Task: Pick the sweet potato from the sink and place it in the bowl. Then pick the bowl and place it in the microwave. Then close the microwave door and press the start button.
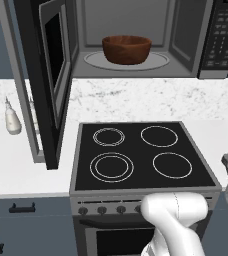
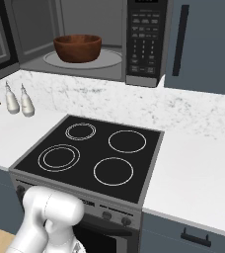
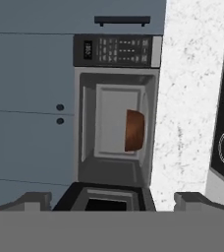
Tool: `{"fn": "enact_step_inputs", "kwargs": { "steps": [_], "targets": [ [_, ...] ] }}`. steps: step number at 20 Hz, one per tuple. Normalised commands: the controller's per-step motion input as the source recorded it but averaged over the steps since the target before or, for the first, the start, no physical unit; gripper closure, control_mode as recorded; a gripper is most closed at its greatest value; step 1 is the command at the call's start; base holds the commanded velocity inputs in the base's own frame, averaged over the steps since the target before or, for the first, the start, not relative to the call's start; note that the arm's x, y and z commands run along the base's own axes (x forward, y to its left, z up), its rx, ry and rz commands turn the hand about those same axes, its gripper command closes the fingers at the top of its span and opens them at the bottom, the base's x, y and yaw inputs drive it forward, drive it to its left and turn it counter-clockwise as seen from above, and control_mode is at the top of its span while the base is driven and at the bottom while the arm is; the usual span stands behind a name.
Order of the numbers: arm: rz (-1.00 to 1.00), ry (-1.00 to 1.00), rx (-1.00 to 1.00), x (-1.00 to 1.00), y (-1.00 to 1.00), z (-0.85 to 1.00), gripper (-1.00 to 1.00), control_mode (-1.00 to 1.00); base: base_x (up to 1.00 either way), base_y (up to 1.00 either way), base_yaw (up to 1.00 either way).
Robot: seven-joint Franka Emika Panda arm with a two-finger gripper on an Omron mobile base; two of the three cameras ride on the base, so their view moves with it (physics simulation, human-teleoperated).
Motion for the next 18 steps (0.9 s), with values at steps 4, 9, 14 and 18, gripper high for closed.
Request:
{"fn": "enact_step_inputs", "kwargs": {
  "steps": [4, 9, 14, 18],
  "targets": [
    [0.0, -0.06, 0.0, -0.5, 0.86, -0.12, -1.0, -1.0, 0.0, 0.0, 0.0],
    [0.0, -0.06, 0.0, -0.23, 0.95, -0.01, -1.0, -1.0, 0.0, 0.0, 0.0],
    [0.0, 0.0, 0.0, 0.0, 0.93, 0.0, -1.0, -1.0, 0.0, 0.0, 0.0],
    [0.0, 0.0, 0.0, -0.02, 0.75, 0.0, -1.0, -1.0, 0.0, 0.0, 0.0]
  ]
}}
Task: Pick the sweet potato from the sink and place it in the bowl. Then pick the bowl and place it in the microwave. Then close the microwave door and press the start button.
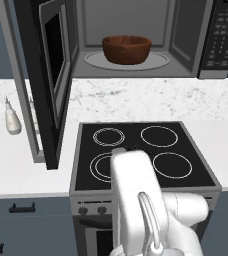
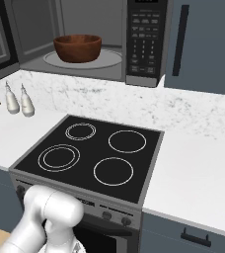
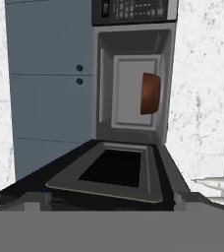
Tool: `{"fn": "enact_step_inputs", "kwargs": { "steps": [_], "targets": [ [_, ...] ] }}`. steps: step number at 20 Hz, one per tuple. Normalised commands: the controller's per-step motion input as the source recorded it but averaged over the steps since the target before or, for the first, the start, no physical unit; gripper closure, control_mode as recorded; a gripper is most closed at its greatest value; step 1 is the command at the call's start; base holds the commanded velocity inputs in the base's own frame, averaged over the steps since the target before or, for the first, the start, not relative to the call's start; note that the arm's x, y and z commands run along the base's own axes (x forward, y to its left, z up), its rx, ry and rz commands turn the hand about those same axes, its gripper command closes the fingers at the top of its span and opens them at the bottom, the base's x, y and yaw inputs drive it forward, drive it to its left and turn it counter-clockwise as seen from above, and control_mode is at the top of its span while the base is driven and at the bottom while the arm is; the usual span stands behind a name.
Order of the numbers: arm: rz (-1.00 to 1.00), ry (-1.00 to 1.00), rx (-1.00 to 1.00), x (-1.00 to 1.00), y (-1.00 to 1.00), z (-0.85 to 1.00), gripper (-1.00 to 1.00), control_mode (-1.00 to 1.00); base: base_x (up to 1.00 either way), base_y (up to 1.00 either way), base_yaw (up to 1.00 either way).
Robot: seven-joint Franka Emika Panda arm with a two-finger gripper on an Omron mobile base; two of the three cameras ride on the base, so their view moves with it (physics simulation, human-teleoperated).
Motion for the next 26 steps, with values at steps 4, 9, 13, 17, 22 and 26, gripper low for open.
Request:
{"fn": "enact_step_inputs", "kwargs": {
  "steps": [4, 9, 13, 17, 22, 26],
  "targets": [
    [0.0, 0.0, 0.0, 0.0, 0.75, 0.0, -1.0, -1.0, 0.0, 0.0, 0.0],
    [0.0, 0.0, 0.0, 0.0, 0.72, 0.0, -1.0, -1.0, 0.0, 0.0, 0.0],
    [0.0, 0.0, 0.04, -0.02, 0.73, 0.0, -1.0, -1.0, 0.0, 0.0, 0.0],
    [0.0, 0.0, 0.12, 0.1, 0.6, 0.0, -1.0, -1.0, 0.0, 0.0, 0.0],
    [0.0, 0.02, 0.15, 0.4, 0.47, -0.04, -1.0, -1.0, 0.0, 0.0, 0.0],
    [0.0, 0.01, 0.13, 0.58, 0.37, -0.19, -1.0, -1.0, 0.0, 0.0, 0.0]
  ]
}}
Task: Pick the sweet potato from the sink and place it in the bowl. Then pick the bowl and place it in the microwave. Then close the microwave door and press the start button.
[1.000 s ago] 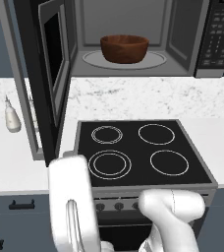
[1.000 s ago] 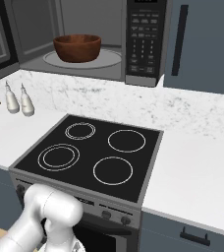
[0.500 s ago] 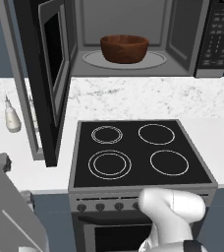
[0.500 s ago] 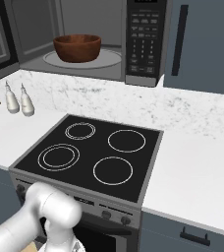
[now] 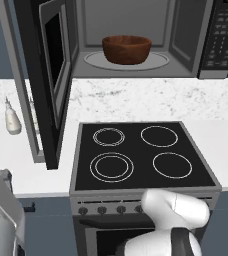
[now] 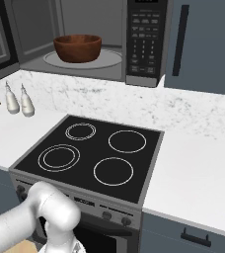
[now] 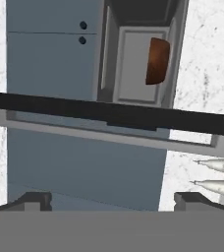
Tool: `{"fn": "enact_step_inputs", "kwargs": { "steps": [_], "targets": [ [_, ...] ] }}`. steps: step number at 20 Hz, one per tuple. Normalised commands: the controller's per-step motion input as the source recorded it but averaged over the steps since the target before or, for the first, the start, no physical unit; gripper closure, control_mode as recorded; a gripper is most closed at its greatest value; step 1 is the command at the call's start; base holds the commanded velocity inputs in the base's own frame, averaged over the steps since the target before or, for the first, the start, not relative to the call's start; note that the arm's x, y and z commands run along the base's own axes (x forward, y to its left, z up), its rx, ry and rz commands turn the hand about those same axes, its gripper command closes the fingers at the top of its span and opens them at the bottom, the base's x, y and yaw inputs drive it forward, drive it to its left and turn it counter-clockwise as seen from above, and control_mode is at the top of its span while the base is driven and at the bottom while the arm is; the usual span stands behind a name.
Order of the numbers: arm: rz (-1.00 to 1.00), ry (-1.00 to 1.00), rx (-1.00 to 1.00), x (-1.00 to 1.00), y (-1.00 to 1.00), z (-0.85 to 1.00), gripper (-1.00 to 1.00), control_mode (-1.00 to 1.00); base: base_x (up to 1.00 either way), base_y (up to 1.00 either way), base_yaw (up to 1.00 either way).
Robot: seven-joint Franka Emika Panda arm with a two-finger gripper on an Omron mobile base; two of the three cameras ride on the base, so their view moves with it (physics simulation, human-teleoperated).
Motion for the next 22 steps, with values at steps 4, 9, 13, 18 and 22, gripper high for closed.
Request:
{"fn": "enact_step_inputs", "kwargs": {
  "steps": [4, 9, 13, 18, 22],
  "targets": [
    [0.0, 0.0, 0.11, 0.75, 0.1, -0.42, -1.0, -1.0, 0.0, 0.0, 0.0],
    [0.0, -0.01, 0.07, 0.78, 0.0, -0.62, -1.0, -1.0, 0.0, 0.0, 0.0],
    [0.0, -0.16, 0.0, 0.53, 0.0, -0.6, -1.0, -1.0, 0.0, 0.0, 0.0],
    [0.0, -0.35, 0.0, 0.5, 0.0, -0.72, -1.0, -1.0, 0.0, 0.0, 0.0],
    [-0.02, -0.36, 0.04, 0.58, -0.03, -0.21, -1.0, -1.0, 0.0, 0.0, 0.0]
  ]
}}
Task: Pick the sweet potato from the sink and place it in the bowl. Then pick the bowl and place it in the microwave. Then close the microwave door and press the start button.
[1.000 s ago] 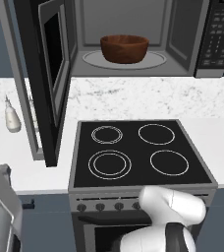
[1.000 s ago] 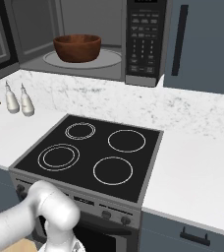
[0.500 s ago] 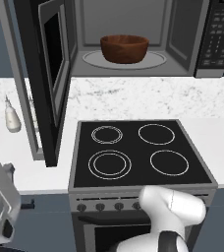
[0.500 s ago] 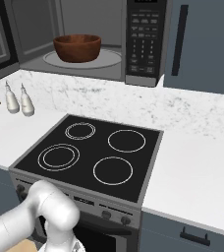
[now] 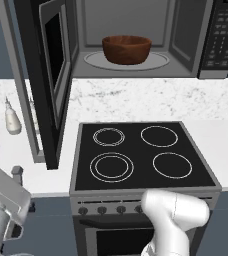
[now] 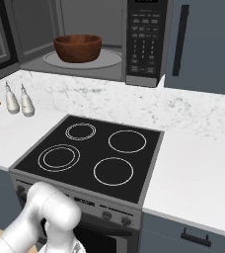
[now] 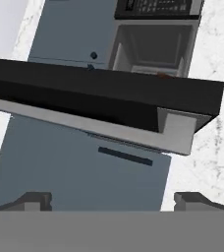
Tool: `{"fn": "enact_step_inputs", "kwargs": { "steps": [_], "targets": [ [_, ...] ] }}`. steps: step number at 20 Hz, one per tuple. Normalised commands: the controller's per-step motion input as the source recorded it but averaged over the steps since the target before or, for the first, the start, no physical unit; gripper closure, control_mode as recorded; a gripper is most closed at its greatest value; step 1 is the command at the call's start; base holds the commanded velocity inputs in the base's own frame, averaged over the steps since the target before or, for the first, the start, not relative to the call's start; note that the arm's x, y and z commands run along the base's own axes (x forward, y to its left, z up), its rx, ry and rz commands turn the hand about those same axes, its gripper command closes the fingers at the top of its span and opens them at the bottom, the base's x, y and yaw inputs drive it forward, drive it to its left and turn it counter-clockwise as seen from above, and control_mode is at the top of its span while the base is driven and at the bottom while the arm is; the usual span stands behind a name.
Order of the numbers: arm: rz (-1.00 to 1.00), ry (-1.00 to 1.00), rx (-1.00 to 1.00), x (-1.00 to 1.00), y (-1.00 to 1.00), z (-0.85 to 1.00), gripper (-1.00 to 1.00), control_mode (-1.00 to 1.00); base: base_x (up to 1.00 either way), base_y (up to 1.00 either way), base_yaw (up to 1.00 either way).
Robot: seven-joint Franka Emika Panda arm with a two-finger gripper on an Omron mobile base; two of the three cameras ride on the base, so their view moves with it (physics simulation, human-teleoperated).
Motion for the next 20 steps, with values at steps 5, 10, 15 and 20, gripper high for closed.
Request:
{"fn": "enact_step_inputs", "kwargs": {
  "steps": [5, 10, 15, 20],
  "targets": [
    [-0.12, -0.18, 0.09, 0.6, 0.09, 0.0, -1.0, -1.0, 0.0, 0.0, 0.0],
    [-0.07, -0.03, 0.15, 0.38, -0.05, 0.16, -1.0, -1.0, 0.0, 0.0, 0.0],
    [-0.04, -0.01, 0.17, 0.05, -0.07, 0.39, -1.0, -1.0, 0.0, 0.0, 0.0],
    [-0.01, 0.01, 0.27, 0.01, -0.88, 0.32, -1.0, -1.0, 0.0, 0.0, 0.0]
  ]
}}
